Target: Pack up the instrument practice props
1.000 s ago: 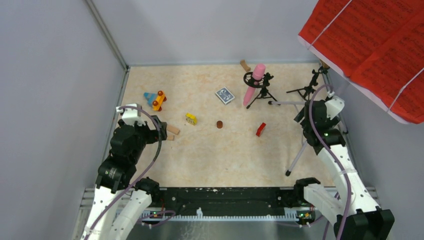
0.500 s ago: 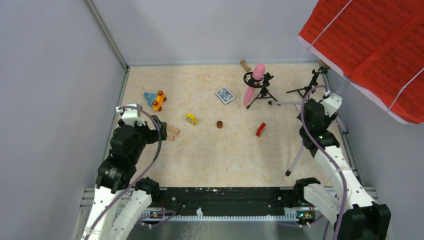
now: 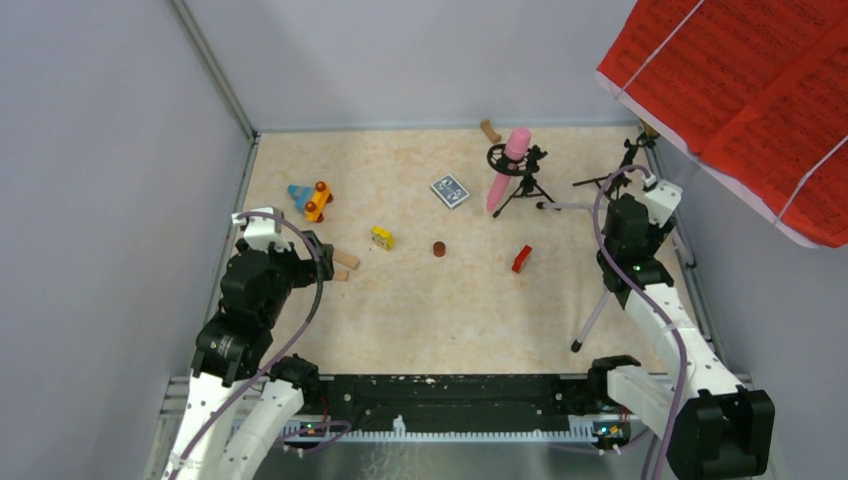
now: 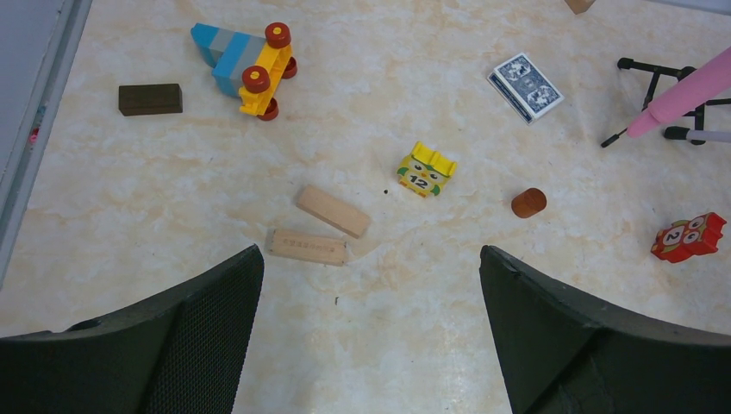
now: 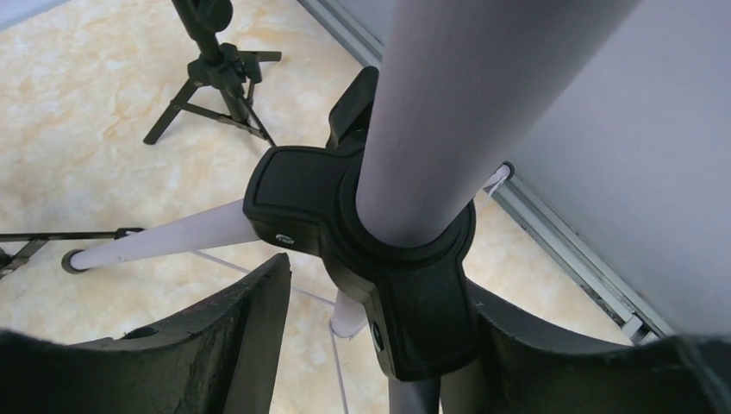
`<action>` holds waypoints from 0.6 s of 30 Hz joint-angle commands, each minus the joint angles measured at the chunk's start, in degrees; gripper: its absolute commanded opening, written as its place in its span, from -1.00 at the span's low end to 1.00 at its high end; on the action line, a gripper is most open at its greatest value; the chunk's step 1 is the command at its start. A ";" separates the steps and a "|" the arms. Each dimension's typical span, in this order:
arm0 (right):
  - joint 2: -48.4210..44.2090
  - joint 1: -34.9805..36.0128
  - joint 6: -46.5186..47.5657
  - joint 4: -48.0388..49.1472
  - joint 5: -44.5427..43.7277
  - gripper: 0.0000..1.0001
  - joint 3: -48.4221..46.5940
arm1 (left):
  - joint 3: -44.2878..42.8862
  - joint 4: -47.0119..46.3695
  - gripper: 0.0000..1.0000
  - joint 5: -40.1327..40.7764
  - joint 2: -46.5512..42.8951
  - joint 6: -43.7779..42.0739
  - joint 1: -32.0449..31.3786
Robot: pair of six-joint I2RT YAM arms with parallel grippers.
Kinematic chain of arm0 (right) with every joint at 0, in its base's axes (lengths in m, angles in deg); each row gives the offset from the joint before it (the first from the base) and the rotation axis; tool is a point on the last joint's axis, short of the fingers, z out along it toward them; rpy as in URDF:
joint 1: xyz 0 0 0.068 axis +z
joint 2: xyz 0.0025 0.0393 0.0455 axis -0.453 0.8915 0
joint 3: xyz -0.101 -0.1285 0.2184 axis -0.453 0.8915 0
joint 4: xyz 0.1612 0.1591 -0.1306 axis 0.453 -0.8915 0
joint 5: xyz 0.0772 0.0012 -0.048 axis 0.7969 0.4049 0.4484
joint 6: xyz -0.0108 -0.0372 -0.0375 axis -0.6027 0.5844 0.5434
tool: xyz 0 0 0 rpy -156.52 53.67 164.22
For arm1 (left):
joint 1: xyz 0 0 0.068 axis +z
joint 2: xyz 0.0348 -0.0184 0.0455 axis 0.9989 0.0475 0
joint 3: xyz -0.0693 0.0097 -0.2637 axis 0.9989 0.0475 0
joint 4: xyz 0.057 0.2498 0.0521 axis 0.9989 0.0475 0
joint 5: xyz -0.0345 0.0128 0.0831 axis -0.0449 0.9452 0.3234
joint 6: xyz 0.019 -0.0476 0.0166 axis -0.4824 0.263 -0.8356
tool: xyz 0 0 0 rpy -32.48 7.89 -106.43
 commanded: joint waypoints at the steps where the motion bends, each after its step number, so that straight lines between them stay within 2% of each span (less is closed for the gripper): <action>1: 1.54 -1.42 -0.07 3.12 -1.46 0.19 0.40 | 0.24 -2.03 0.97 -0.55 -0.23 0.36 0.32; 3: 2.39 -1.65 0.45 4.35 -1.46 0.19 0.53 | 0.20 -2.08 0.97 -0.70 -0.14 0.30 0.32; 5: 3.16 -1.82 1.06 5.45 -0.99 0.07 0.49 | 0.25 -2.12 0.97 -0.75 0.03 0.27 0.32; 9: 3.62 -1.84 2.20 7.56 0.12 -0.35 1.05 | 0.24 -2.12 0.97 -0.74 0.07 0.27 0.32; 11: 3.46 -1.84 2.16 8.03 0.48 -0.66 1.30 | 0.25 -2.14 0.97 -0.68 0.03 0.32 0.37; 14: 2.50 -1.82 2.72 8.28 0.65 -0.98 1.63 | 0.20 -2.05 0.97 -0.68 0.03 0.30 0.32; 18: -0.92 -1.86 5.68 8.25 1.04 -1.00 1.23 | 0.31 -2.21 0.97 -0.80 0.16 0.27 0.32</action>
